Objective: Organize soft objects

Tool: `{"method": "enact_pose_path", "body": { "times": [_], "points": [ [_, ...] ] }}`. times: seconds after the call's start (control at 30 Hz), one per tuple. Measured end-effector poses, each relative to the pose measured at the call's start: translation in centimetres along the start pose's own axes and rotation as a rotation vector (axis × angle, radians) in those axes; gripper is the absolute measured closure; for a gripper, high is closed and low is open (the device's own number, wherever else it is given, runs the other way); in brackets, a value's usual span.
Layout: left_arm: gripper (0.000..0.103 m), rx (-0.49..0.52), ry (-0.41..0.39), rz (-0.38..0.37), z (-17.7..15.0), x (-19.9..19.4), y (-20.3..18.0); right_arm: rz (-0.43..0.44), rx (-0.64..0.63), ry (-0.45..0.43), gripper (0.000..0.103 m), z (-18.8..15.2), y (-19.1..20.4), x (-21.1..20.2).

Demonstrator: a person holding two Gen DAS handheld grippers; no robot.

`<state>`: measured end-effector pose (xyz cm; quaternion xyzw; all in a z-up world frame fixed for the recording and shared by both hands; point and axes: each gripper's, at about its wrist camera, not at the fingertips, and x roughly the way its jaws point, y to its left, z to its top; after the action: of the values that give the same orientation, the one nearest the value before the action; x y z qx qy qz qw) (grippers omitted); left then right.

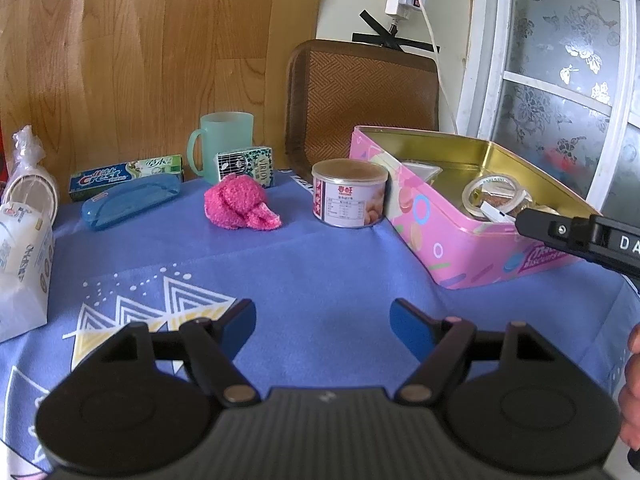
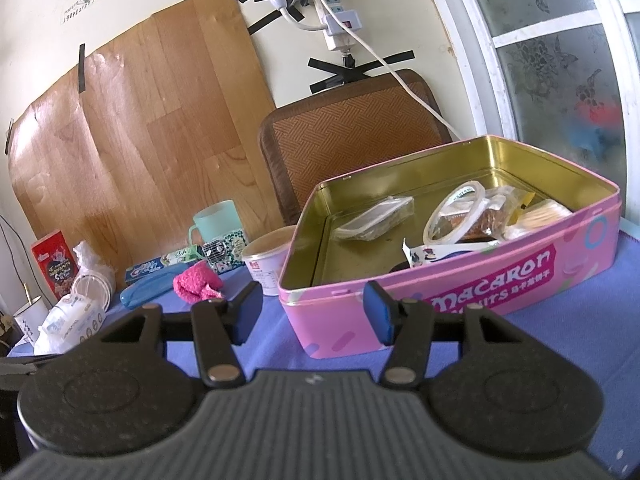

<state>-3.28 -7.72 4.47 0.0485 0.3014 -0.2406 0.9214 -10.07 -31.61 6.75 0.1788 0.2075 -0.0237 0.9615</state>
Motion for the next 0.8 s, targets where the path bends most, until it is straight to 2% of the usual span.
{"method": "enact_pose_path", "body": {
  "times": [0.33,0.47,0.63,0.8],
  "points": [
    [0.027,-0.006,0.003,0.016,-0.1,0.1,0.5,0.0,-0.016,0.001,0.045,-0.1,0.4,0.2],
    [0.025,-0.004,-0.01,0.045,-0.1,-0.1,1.9,0.038,-0.052,0.009,0.045,0.5,1.6,0.5],
    [0.025,-0.064,-0.018,0.151,-0.8,-0.7,6.7,0.161,-0.151,0.03,0.045,1.8,5.3,1.9],
    [0.025,-0.17,-0.074,0.284,-1.9,-2.1,12.6,0.295,-0.215,0.134,0.042,2.5,10.3,6.8]
  ]
}}
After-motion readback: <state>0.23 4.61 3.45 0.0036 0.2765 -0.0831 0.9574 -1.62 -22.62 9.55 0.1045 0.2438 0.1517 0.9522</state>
